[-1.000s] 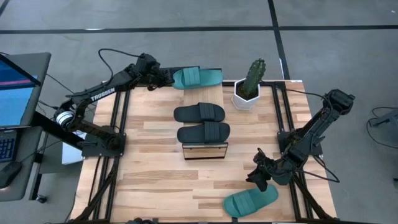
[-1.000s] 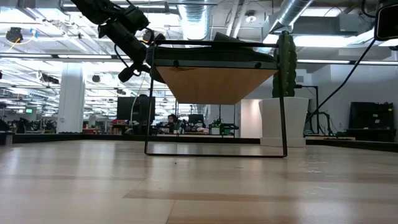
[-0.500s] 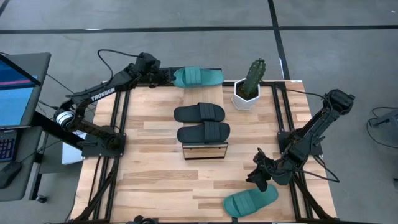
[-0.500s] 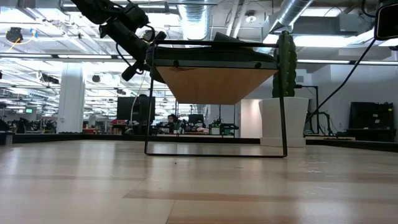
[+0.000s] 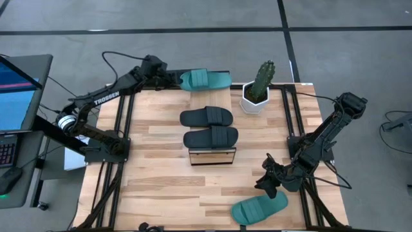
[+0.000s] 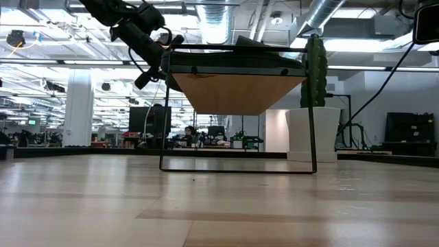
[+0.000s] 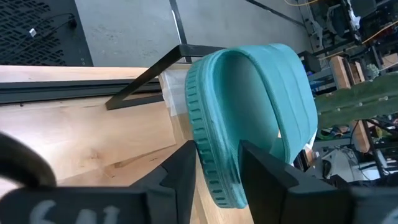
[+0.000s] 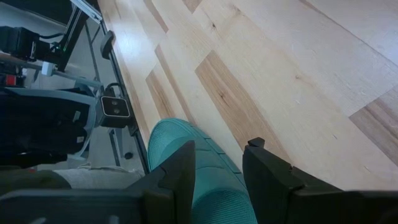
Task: Pick and place slides into the shelf
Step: Adjust the top black slipper on the shelf
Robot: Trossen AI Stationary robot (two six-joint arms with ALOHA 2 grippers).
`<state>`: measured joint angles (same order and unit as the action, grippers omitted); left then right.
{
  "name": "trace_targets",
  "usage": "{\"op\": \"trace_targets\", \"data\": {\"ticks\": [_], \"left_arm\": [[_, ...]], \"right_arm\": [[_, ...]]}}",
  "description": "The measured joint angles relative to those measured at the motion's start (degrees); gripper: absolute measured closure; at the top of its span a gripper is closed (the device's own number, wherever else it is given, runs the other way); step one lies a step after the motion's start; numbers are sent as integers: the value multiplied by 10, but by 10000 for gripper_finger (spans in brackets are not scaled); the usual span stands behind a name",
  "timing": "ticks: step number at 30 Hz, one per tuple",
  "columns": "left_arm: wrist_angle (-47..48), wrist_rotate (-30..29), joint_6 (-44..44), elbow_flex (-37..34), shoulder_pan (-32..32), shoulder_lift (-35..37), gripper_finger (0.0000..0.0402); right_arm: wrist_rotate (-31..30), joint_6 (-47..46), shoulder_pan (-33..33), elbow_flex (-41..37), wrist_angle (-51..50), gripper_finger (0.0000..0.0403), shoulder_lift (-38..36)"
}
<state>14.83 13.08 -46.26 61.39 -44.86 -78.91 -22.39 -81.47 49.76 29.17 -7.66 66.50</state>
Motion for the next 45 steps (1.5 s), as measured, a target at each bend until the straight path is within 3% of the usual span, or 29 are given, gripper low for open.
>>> {"op": "trace_targets", "data": {"ticks": [19,36,39,45], "left_arm": [[3,-34,24,0,7,0,219],[7,-56,54,0,7,0,207],[7,-14,65,0,1,0,207],[15,140,129,0,0,7,207]], "right_arm": [[0,0,0,0,4,282,0],[0,5,0,0,4,282,0],[-1,5,0,0,4,282,0],[-2,23,0,0,11,282,0]]}}
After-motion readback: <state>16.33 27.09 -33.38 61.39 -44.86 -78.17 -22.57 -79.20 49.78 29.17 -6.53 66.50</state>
